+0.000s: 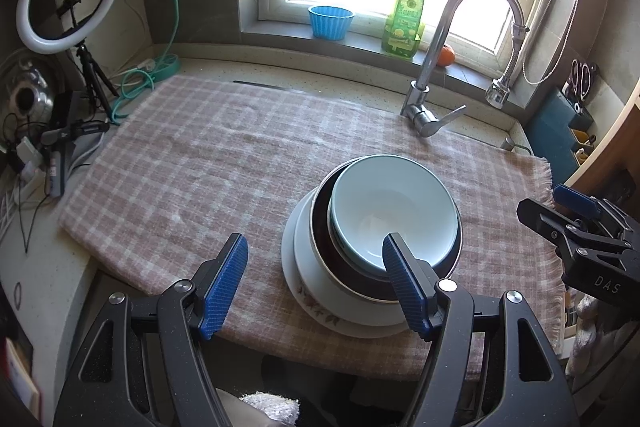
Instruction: Organize plates and bowls
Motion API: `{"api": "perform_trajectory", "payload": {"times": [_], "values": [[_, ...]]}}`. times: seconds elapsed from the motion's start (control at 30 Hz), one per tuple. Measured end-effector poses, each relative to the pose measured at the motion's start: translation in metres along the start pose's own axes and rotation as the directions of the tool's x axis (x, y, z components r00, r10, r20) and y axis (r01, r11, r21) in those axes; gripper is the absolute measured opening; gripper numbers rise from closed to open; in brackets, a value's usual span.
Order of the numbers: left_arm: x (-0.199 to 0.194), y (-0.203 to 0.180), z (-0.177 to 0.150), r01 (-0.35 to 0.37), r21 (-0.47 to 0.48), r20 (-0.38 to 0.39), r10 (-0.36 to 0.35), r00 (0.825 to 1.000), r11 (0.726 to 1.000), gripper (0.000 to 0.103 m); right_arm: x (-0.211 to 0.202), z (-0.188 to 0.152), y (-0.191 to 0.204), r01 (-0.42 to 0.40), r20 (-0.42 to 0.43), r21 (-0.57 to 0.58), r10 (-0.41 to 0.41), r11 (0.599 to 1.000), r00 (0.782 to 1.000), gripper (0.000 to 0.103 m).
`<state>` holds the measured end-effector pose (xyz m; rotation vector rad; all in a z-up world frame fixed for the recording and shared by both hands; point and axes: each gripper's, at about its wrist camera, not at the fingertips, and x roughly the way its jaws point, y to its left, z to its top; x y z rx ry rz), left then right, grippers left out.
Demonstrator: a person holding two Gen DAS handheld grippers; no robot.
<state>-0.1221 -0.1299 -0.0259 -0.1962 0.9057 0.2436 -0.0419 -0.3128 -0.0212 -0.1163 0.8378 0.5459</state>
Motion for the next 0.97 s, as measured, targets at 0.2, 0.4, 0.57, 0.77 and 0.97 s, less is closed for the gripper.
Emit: {"api": "perform_trajectory", "payload": {"times": [0.2, 0.4, 0.57, 0.77, 0.97], "values": [[0.0013, 0.0023, 0.0012, 0.014, -0.007, -0.011, -0.014, 1.0, 1.0, 0.07, 0.0011, -0.0004, 0.0006, 0.003, 0.0, -0.001, -0.003, 1.0, 1.0, 0.09], [0.003, 0.0024, 0.0017, 0.014, -0.015, -0.021, -0.015, 1.0, 1.0, 0.07, 0.0018, -0.0005, 0.0009, 0.007, -0.001, -0.003, -0.007, 1.0, 1.0, 0.09], [0.0026, 0.0022, 0.0022, -0.002, -0.014, -0.011, 0.001, 1.0, 1.0, 0.07, 0.0035, 0.0001, 0.0002, 0.007, -0.004, -0.006, -0.007, 1.0, 1.0, 0.09], [0.0053, 0.0053, 0.004, 0.007, -0.031, -0.022, -0.007, 1.0, 1.0, 0.07, 0.0051, 0.0, -0.0021, 0.007, -0.005, -0.01, -0.007, 1.0, 1.0, 0.09], [0.0017, 0.0015, 0.0045, -0.017, 0.001, 0.015, 0.017, 1.0, 1.0, 0.07, 0.0072, 0.0012, 0.0006, 0.005, -0.012, -0.015, -0.005, 1.0, 1.0, 0.09]]}}
